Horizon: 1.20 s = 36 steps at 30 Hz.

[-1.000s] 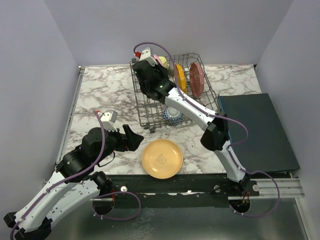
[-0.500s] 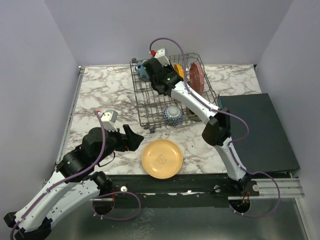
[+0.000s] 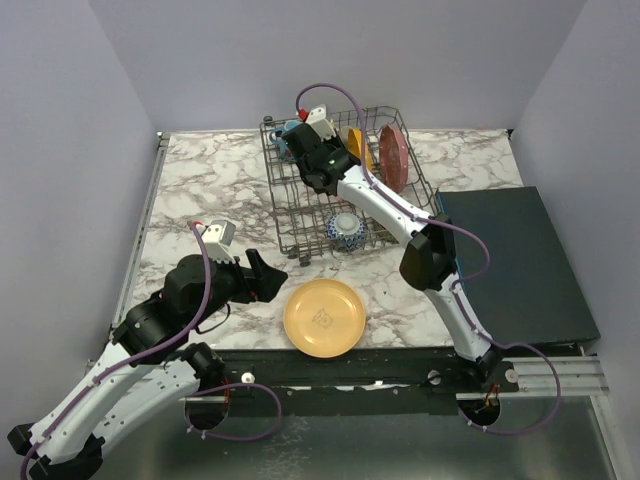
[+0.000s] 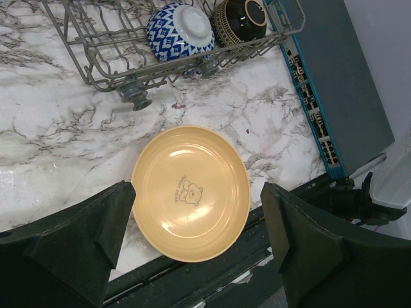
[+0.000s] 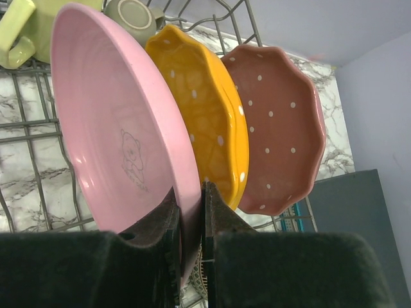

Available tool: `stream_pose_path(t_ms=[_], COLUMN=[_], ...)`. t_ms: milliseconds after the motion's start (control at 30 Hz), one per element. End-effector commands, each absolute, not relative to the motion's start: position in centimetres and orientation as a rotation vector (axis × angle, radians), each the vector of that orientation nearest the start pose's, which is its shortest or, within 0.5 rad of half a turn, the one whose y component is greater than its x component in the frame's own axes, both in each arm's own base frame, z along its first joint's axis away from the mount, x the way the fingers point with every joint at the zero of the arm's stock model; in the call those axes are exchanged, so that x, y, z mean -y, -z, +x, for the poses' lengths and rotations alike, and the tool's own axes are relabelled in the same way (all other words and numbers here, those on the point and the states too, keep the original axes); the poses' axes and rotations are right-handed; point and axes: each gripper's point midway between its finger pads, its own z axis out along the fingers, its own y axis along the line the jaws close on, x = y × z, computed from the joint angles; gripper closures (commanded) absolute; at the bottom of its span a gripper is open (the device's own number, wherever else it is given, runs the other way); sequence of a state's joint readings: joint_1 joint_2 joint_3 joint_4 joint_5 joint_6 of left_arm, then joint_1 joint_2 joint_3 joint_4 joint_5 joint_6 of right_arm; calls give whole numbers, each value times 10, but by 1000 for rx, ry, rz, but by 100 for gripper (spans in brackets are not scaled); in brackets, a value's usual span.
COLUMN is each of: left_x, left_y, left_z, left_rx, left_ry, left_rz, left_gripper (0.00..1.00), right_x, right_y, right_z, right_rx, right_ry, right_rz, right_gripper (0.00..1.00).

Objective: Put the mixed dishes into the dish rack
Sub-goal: Insert the plate into the dish rack.

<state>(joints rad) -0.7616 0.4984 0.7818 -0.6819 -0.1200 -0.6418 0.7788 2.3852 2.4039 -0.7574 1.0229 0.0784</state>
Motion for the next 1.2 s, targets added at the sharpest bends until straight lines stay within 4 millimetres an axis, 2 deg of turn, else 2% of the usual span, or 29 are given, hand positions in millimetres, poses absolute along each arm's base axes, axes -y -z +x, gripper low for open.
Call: stream_pose_path(t_ms=[0, 700, 867, 1167], left_x=[159, 158, 158, 158], left_y=[-236, -238, -238, -239], left_z=[161, 161, 161, 161], left_rx=[-2045, -2038, -2036, -2035], left_ry=[781, 786, 786, 786], left_rz=[57, 58, 57, 57], left_gripper=[11, 11, 11, 11], right_x=[-288, -300, -302, -305], right_y=[-217, -188, -183, -176], right_z=[500, 502, 501, 501], right_rx=[-1966, -2023, -2034, -2048], right_ry=[602, 553, 544, 524], right_rz=[-192, -221, -223, -230], right_gripper=[100, 99, 87, 73])
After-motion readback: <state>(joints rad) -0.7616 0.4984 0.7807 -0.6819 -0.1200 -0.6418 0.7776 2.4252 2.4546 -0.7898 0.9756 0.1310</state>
